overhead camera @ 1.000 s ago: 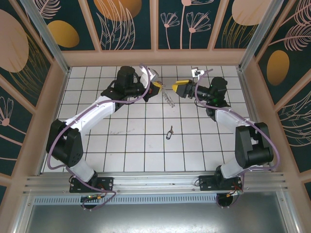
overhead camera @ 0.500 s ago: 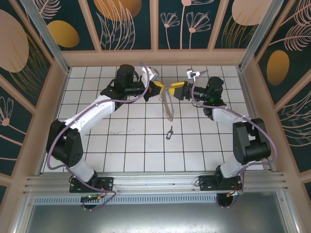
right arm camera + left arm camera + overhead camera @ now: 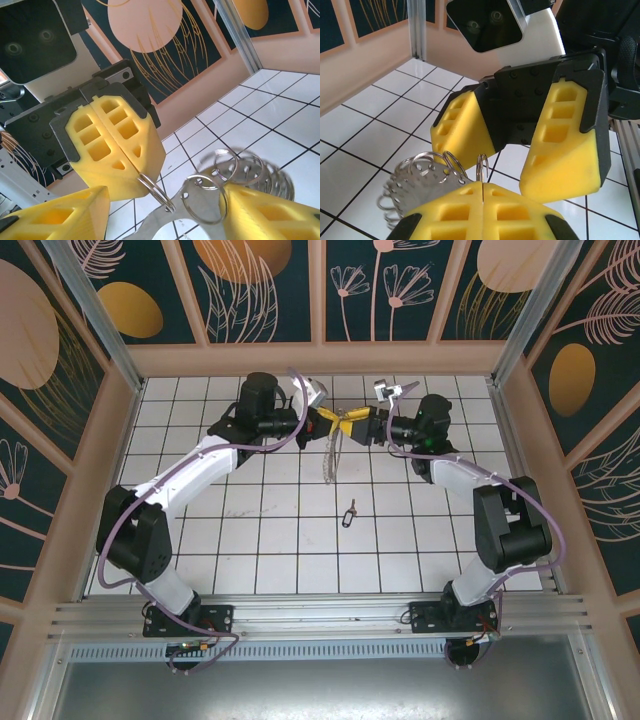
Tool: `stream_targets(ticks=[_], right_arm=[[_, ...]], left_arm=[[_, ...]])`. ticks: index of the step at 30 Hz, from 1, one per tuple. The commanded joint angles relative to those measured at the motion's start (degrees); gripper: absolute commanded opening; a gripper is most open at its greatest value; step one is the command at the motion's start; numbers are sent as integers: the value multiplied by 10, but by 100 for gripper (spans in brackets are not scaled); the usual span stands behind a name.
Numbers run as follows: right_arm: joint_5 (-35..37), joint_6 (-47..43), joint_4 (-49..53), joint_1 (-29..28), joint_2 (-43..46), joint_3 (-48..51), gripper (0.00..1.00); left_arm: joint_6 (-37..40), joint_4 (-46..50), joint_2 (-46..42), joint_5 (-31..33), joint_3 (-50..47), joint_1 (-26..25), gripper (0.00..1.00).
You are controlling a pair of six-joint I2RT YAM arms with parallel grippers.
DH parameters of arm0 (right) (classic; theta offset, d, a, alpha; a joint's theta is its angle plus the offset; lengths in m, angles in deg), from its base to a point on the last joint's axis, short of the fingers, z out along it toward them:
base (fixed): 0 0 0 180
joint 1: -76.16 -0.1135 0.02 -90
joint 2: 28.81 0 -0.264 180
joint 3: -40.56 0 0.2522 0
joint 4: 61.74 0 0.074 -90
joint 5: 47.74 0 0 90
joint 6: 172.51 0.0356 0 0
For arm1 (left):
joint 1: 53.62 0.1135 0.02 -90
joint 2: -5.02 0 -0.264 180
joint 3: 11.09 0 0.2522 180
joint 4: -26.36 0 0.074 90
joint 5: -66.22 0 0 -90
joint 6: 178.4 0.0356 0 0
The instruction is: Put the keys on the keyring
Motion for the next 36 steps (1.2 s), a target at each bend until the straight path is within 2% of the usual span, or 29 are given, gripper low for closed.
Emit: stream_targets(ticks=[1, 7, 11, 12, 13, 16, 19, 21, 23, 26, 32, 36], right_arm=[[-18, -14, -29, -3, -2, -22, 57], [-27, -21, -16, -3, 0, -25, 37], [-31, -35, -1, -3, 1, -23, 12], [-32, -37, 1, -3, 2, -22, 4], [-32, -40, 5, -2, 2, -21, 0], [-32, -45, 14, -2, 3, -23, 0], [-19, -47, 26, -1, 7, -22, 0], [-9, -44, 25, 1, 16, -17, 0], [6, -43, 20, 1, 28, -8, 0], [25, -31, -3, 0, 59, 14, 0], [86, 0, -58, -9, 125, 55, 0], [150, 18, -82, -27, 170, 77, 0]], left_arm=[[-3, -23, 8, -21, 22, -1, 0], [-6, -26, 10, -23, 23, -2, 0], [-9, -28, 12, -22, 24, -2, 0], [-11, -29, 13, -23, 25, -2, 0], [-12, -30, 14, -24, 25, -2, 0], [-20, -32, 16, -23, 28, -1, 0], [-36, -39, 11, 4, 25, -1, 0], [-56, -61, -2, 26, 11, -1, 10], [-90, -98, -21, 70, -12, -1, 26], [-148, -153, -53, 113, -50, -1, 41], [-260, -226, -98, 86, -112, -1, 53], [-334, -304, -123, 29, -155, -1, 56]])
